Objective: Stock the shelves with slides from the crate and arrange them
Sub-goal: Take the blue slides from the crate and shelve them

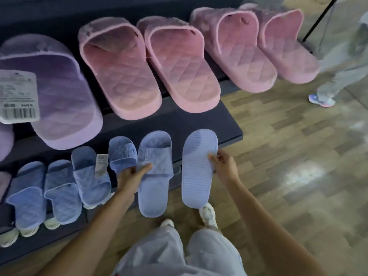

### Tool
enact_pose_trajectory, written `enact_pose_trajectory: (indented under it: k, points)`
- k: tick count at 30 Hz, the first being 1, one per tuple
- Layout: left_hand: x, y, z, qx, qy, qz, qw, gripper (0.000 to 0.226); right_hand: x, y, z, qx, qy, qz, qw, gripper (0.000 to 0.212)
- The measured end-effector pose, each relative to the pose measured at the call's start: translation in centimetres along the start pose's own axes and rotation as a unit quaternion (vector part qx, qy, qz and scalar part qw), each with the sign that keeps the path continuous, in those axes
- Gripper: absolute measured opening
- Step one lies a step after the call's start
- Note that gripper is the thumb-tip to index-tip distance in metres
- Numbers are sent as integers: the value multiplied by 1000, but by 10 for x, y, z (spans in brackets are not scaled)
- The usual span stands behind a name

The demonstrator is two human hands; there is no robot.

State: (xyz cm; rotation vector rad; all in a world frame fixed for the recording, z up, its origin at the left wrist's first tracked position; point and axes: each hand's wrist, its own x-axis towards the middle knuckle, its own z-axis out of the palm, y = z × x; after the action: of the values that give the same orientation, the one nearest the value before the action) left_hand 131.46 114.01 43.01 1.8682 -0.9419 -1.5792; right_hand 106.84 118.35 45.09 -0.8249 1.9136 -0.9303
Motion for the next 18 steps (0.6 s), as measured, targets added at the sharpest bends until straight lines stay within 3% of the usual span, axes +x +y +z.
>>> enact_pose_trajectory:
  k: [6,9,14,18]
  points:
    - [51,-6,28,-5,46,-14,999,59,78,12,14,-80,-57,5,995,19]
    - [72,-8,39,25,85,-2,996,49,114,16,29,-99,-80,4,992,14]
    - [100,-1,41,96,140,7,985,44,164,9,70,-111,-106,-21,988,28]
    - [117,-4,45,69,192,21,979,29,185,1,106,-98,-128,-22,987,22]
